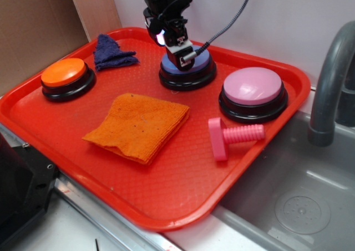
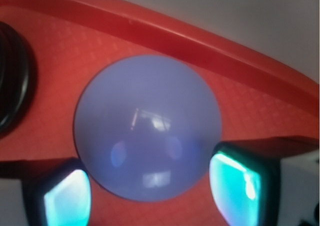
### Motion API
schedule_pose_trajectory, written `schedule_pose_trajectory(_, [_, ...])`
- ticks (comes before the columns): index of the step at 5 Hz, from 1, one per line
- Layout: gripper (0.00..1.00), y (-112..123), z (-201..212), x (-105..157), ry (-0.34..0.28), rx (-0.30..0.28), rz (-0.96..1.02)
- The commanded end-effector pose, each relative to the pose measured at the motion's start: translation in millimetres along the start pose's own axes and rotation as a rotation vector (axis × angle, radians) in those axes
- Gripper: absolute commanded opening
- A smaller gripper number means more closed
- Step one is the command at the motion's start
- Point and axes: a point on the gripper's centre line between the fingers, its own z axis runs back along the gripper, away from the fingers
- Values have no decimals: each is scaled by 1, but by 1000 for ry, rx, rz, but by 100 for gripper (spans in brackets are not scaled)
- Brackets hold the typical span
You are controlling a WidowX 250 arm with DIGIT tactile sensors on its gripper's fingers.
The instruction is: Push the purple button.
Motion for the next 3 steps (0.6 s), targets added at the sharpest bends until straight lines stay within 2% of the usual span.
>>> schedule_pose_trajectory(1, [100, -15, 117, 1, -195, 132, 27])
schedule_pose_trajectory(2, [100, -17, 144, -8, -218, 125, 38])
schedule_pose_trajectory(3, [100, -17, 142, -8, -204, 102, 46])
